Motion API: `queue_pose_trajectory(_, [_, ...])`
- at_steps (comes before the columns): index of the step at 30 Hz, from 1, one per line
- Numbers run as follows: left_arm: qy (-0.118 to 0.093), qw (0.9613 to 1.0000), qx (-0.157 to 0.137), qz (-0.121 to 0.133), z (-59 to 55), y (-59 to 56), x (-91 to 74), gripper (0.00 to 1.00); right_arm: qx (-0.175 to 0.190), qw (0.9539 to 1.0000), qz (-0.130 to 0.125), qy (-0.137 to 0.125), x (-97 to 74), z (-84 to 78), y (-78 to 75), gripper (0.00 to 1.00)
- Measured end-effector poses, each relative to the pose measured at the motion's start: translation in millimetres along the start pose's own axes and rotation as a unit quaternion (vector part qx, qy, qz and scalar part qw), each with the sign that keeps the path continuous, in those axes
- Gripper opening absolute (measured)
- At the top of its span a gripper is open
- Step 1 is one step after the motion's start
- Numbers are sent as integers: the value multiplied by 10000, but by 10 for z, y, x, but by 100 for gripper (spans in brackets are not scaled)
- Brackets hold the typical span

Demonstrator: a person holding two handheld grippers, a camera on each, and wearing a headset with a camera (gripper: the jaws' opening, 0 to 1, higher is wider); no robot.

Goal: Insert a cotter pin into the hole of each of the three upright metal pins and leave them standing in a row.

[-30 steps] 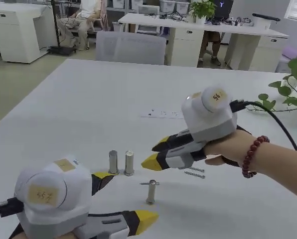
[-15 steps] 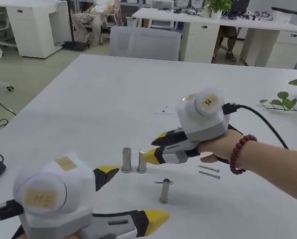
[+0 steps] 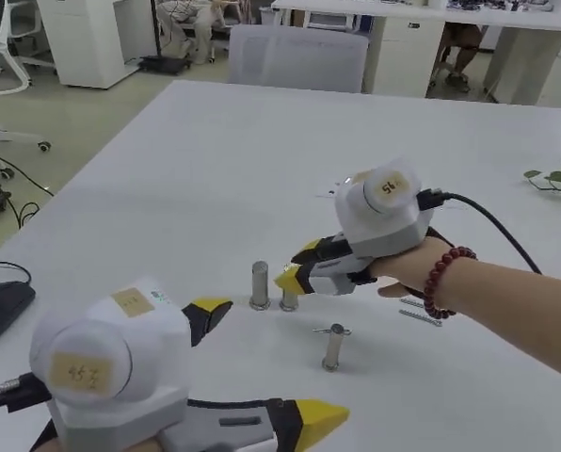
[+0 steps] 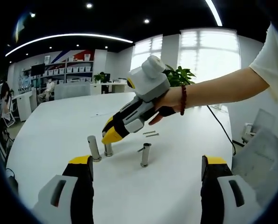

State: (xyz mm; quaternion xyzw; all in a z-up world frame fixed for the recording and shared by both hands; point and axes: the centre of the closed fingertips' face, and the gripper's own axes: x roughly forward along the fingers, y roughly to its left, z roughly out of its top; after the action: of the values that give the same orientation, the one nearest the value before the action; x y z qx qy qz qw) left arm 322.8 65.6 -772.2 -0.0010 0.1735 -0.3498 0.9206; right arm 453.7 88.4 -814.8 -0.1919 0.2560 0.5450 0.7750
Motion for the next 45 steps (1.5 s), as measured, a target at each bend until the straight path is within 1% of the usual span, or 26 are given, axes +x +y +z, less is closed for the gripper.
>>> queue_pose_trajectory(4, [4,10000,-32,18,-8,20,-9,99,57,10000,17,-37,51,-25,-2,22])
queue_pose_trajectory(8, [25,10000,-57,37,-21,37,-17,99,61,10000,-2,-52,71,-47,-10,16])
queue_pose_trajectory(13, [24,10000,-62,44,-23,44,-23,99,123,9999,9,-104,66,-41,-2,15])
queue_pose_trajectory(19, [27,10000,-55,35,-24,42,-19,99,19,10000,-59,-35,65,-41,-6,14])
queue_pose_trajectory(27, [38,10000,-36,56,-29,52,-35,99,9,9999,-152,25,48,-41,-21,14])
queue_pose_trajectory(30, [36,10000,-37,70,-29,58,-43,98,38,9998,-216,-16,5,-12,-34,13])
queue_pose_trajectory(34, [28,10000,-31,82,-23,62,-45,98,13,9997,-250,4,-49,5,-30,14])
queue_pose_trajectory(39, [7,10000,-13,74,8,50,-51,98,31,9994,-330,47,-143,-34,-39,14])
queue_pose_trajectory(45, [-13,10000,27,64,49,20,-68,97,141,9988,-473,53,-337,-94,-79,14])
